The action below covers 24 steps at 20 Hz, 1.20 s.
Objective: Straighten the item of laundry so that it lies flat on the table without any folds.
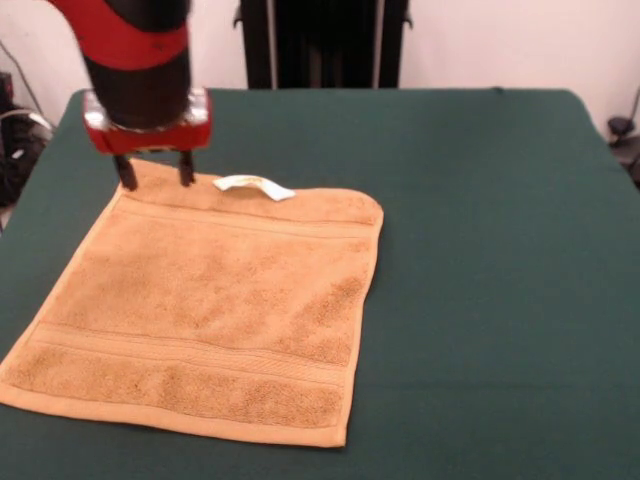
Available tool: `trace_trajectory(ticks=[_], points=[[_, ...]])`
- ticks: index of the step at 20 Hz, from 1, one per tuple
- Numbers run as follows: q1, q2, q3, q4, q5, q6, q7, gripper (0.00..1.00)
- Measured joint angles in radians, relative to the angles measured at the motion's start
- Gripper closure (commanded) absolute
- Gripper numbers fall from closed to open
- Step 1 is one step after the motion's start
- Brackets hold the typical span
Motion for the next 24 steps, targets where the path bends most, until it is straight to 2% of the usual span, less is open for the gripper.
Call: trace_trajectory(ticks=[10, 24], points=[[-0.038, -0.060, -0.023, 0.000, 0.013, 0.000, 0.000, 0.00], [-0.037, -0.076, -0.033, 0.000, 0.013, 0.000, 0.000, 0.00]])
